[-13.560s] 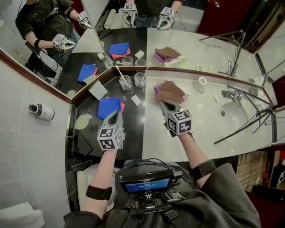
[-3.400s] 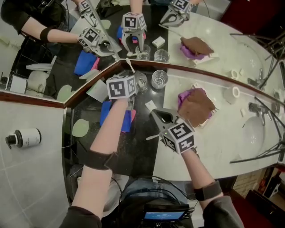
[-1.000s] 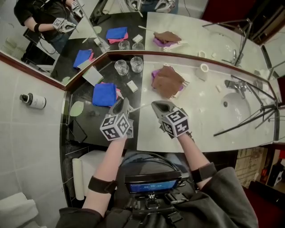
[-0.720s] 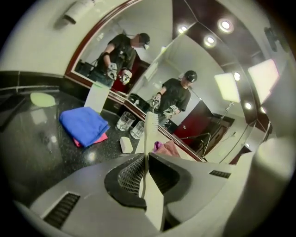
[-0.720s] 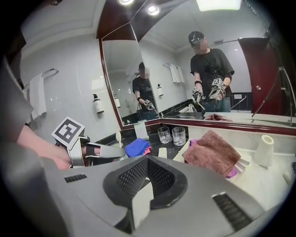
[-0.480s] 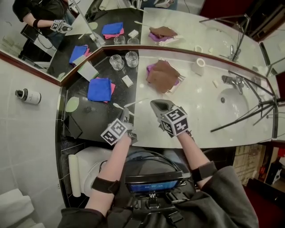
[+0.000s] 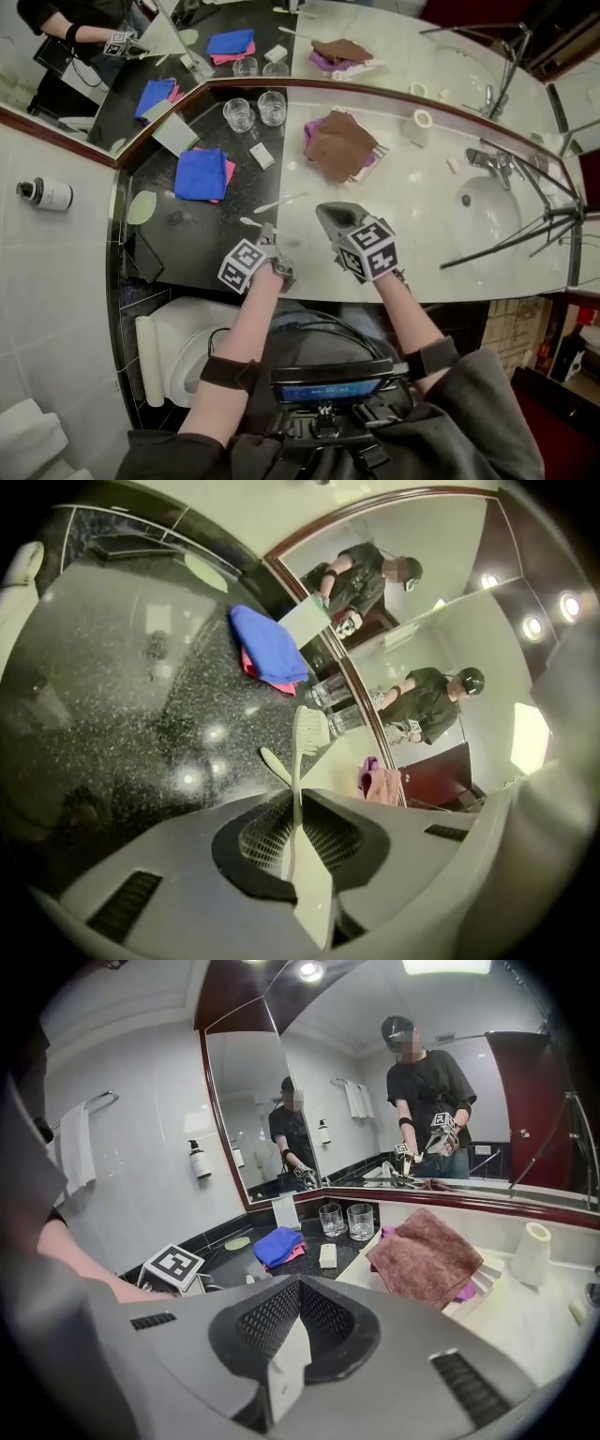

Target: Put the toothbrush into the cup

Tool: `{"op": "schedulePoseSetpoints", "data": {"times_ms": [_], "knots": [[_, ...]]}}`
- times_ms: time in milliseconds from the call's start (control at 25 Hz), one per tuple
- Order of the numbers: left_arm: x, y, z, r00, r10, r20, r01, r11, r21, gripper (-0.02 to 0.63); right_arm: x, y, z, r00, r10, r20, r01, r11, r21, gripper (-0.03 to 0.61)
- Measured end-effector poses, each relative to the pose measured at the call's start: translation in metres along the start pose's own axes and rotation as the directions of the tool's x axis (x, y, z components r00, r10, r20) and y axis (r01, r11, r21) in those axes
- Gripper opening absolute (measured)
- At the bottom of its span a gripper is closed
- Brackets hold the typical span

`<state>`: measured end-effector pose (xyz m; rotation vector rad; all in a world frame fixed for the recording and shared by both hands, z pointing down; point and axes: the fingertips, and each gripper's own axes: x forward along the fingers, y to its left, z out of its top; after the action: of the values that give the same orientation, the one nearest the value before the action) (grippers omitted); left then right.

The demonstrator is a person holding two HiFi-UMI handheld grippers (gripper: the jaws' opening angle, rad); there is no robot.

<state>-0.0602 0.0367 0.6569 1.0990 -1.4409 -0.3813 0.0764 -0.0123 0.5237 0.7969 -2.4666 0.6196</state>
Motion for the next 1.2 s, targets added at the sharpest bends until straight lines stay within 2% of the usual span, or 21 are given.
{"op": "schedulePoseSetpoints", "data": {"times_ms": [240,640,760,880,1200], "knots": [[0.012,0.021,-0.007,1.000,0.028,0.005,-0.027,0.991,-0.130,0.021,-0.002,-0.004,-0.006,1.000,-0.006,-0.030,0.005,1.000,-0.005,0.017],[0.024,0.038,-0.011,0.998,0.058,-0.009,-0.058,0.968,-0.244,0.025,0.007,-0.004,-0.015,0.998,0.011,-0.057,-0.011,1.000,-0.014,0.017],[0.027,0.040,-0.012,0.997,0.075,-0.019,-0.078,0.968,-0.240,0.031,0.007,-0.005,-0.012,0.998,0.009,-0.057,-0.010,1.000,-0.013,0.017],[0.028,0.039,-0.012,0.996,0.082,-0.026,-0.086,0.970,-0.228,0.069,0.008,-0.008,-0.013,0.998,0.005,-0.056,-0.005,1.000,-0.011,0.017],[0.026,0.034,-0.012,0.995,0.087,-0.041,-0.093,0.975,-0.199,0.095,0.012,-0.008,-0.011,0.999,0.016,-0.052,-0.017,1.000,-0.003,0.017]]}}
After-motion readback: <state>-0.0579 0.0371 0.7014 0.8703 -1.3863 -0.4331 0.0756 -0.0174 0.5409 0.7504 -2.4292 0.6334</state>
